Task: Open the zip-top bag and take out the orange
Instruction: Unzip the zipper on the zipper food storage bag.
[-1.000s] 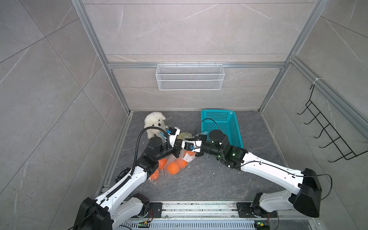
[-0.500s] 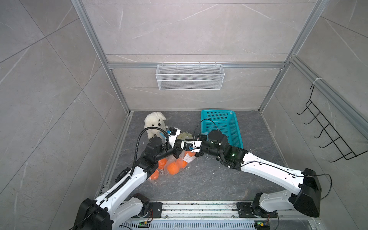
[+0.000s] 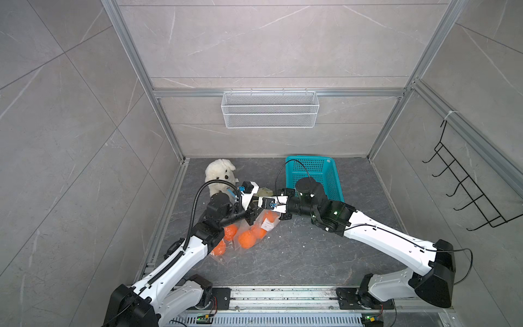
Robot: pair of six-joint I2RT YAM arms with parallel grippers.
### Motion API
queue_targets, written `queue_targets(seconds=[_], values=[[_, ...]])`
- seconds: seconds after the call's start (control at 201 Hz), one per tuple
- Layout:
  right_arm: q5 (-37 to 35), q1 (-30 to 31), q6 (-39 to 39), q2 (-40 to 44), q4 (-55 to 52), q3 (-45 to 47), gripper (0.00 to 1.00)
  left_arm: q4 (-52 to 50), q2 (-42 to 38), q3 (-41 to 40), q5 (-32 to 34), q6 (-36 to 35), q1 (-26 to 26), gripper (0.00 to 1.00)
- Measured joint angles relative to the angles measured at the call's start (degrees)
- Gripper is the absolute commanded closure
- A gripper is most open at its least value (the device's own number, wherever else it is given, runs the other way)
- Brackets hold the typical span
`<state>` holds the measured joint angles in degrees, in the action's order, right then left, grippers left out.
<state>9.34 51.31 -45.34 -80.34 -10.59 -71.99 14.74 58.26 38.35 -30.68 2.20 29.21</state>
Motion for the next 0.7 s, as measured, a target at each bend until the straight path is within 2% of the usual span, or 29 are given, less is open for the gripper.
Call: queue_targets(seconds=[0.124, 0.169, 0.697], values=[[1.68, -0.76, 0.85, -1.68, -2.56, -2.36, 1.0, 0.68, -0.28, -0.33, -0.39, -0.48, -0.2, 0.92], [2.32, -0.94, 1.03, -2.16, -2.99, -2.97, 1.0, 0.68, -0.35, -0.33, -0.5, -0.9, -0.35, 1.0], [5.92, -4.55, 2.29, -3.87, -4.61, -4.85, 1.0, -1.4, -2.25, 0.15, 0.11, 0.59, -0.98, 1.0]])
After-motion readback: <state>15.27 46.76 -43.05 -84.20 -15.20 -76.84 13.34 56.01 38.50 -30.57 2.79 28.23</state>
